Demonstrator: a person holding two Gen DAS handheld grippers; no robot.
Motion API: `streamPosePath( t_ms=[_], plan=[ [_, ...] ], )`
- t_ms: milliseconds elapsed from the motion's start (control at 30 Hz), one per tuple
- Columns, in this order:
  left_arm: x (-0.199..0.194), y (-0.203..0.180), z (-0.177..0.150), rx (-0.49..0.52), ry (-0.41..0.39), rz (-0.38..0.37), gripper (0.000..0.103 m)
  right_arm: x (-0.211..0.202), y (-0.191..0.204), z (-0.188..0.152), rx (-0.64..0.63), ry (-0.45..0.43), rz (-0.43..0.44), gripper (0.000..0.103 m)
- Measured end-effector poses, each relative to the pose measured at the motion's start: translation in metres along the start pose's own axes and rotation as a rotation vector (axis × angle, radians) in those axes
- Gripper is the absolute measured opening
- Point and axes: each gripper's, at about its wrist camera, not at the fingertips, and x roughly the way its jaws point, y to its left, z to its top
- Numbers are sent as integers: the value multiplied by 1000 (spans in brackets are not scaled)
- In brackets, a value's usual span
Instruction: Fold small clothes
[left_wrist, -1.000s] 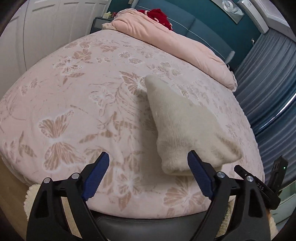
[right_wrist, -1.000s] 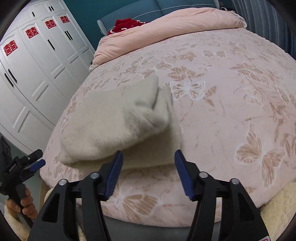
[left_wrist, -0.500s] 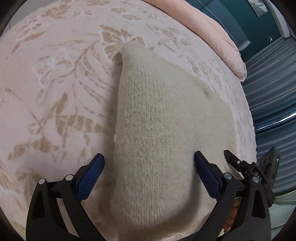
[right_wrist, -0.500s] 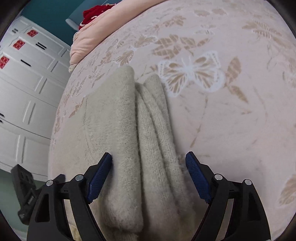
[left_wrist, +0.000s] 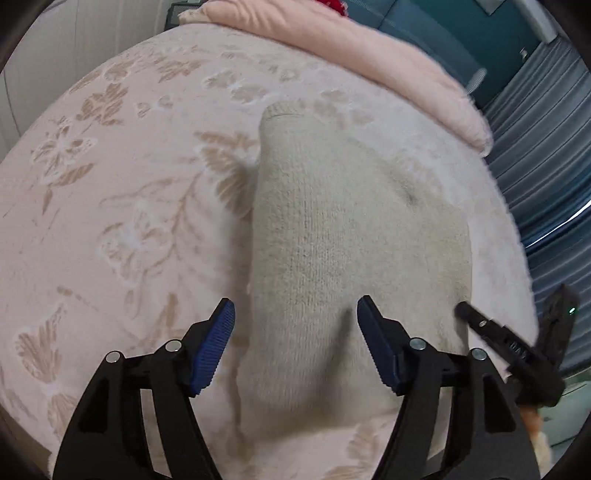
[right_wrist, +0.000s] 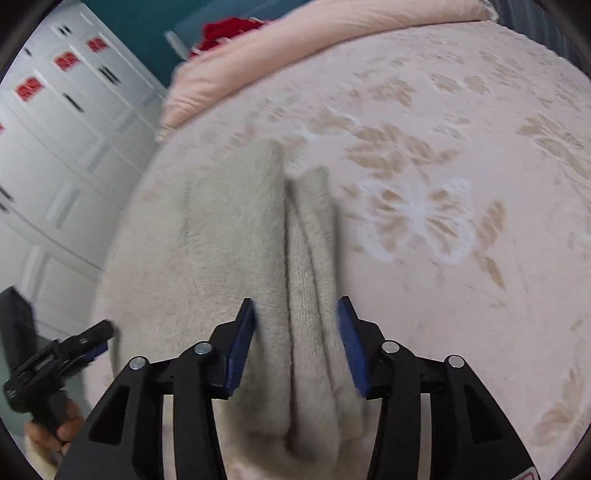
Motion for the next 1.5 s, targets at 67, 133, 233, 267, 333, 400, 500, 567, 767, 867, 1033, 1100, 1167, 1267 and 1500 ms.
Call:
streamPosePath(
  t_ms=[67,133,233,267,333,400,500,567,767,867,1033,1100,1167,1267,1500],
  plan=[
    [-10,16,-16,-38,-40,-29,66,-34,6,-9,-10,-75,94,37],
    [-30,20,-29,-41,-66,-1,66,-59,27,-17,-95,-102,132,34],
    [-52,7,-45,26,-124,19,68,-52,56,-32,-258,-51,82,32],
    [-52,0,-48,54,-127,45,71,-34,56,-38,-293,-4,24,32],
    [-38,-11,-54,112,-101,132,72,8,40,-53,-297,110,-86,27],
    [-11,-12,-53,130,-35,203,74,3,37,-54,-251,89,-74,25],
    [-7,-6,-53,102,-34,211,74,-37,54,-50,-266,-13,-35,25],
    [-8,-6,-53,104,-34,212,74,-43,59,-50,-296,-32,-44,25],
    [-1,-9,-57,122,-20,254,82,0,36,-57,-280,71,-128,23],
    [-14,-9,-56,122,-39,255,81,-35,50,-37,-232,-1,-24,21],
    [-42,-20,-43,87,-119,186,80,-14,52,6,-181,10,-14,37],
    [-40,-26,-37,90,-117,183,80,10,45,21,-141,46,-37,39],
    [-35,-31,-35,100,-112,188,81,32,40,28,-104,92,-29,41],
    [-23,-31,-35,103,-84,204,81,46,42,33,-109,119,19,9],
    [-1,-21,-38,82,-56,182,86,59,31,53,-152,122,-25,9]
  ],
)
